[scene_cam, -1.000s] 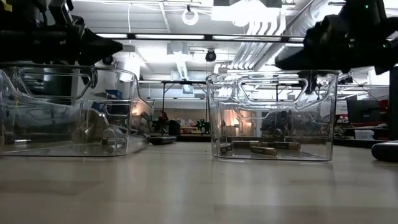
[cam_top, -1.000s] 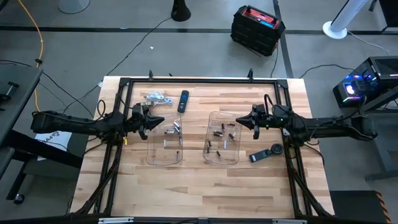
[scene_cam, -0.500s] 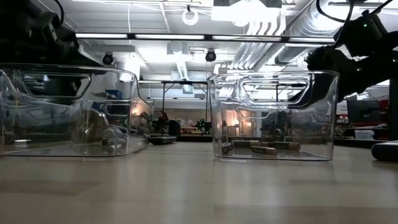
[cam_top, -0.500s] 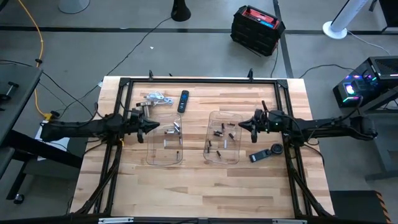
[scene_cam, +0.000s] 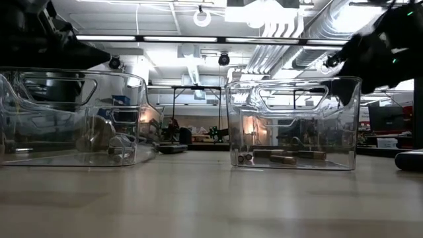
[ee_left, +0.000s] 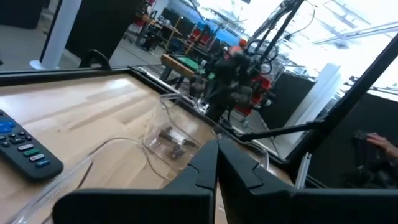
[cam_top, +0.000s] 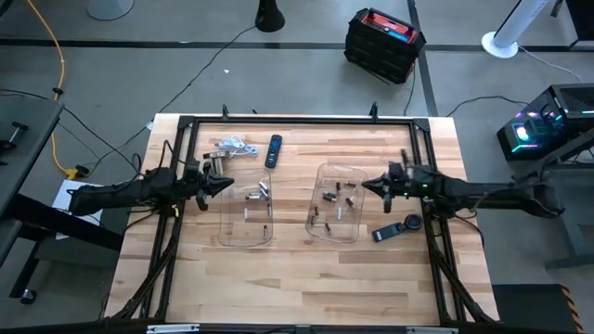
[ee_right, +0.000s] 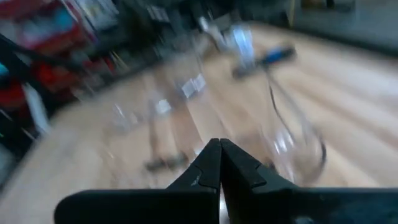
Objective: Sort batteries
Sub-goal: Return to Home Position
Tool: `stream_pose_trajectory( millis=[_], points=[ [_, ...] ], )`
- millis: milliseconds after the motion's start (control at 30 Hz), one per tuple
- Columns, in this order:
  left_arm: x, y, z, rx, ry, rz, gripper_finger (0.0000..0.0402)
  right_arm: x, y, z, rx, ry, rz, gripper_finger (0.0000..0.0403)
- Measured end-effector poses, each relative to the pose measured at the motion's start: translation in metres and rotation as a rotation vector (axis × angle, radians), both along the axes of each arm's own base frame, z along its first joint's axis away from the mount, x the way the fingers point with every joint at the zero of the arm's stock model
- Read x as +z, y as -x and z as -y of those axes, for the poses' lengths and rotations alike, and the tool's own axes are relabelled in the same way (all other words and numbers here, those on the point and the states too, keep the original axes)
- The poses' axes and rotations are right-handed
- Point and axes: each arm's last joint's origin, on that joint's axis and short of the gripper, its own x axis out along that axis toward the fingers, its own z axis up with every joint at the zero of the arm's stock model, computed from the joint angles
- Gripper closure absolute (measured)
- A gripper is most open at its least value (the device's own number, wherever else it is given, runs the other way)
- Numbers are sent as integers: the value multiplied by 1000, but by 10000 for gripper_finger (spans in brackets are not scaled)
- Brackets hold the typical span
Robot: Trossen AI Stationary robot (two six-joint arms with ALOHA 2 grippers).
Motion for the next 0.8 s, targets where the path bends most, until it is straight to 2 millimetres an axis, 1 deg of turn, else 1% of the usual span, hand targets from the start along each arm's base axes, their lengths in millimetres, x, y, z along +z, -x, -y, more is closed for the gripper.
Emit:
stream_pose_trajectory(
  millis=[300, 467, 800],
  points=[
    [0, 0, 0, -8, 0, 0, 401, 38, 37, -9, 13, 78, 387, 403],
    [0, 0, 1, -18, 0, 1, 401, 51, 41, -10, 10, 103, 522, 402],
    [0, 0, 6, -69, -1, 0, 401, 46, 40, -11, 30, 92, 478, 402]
  ],
)
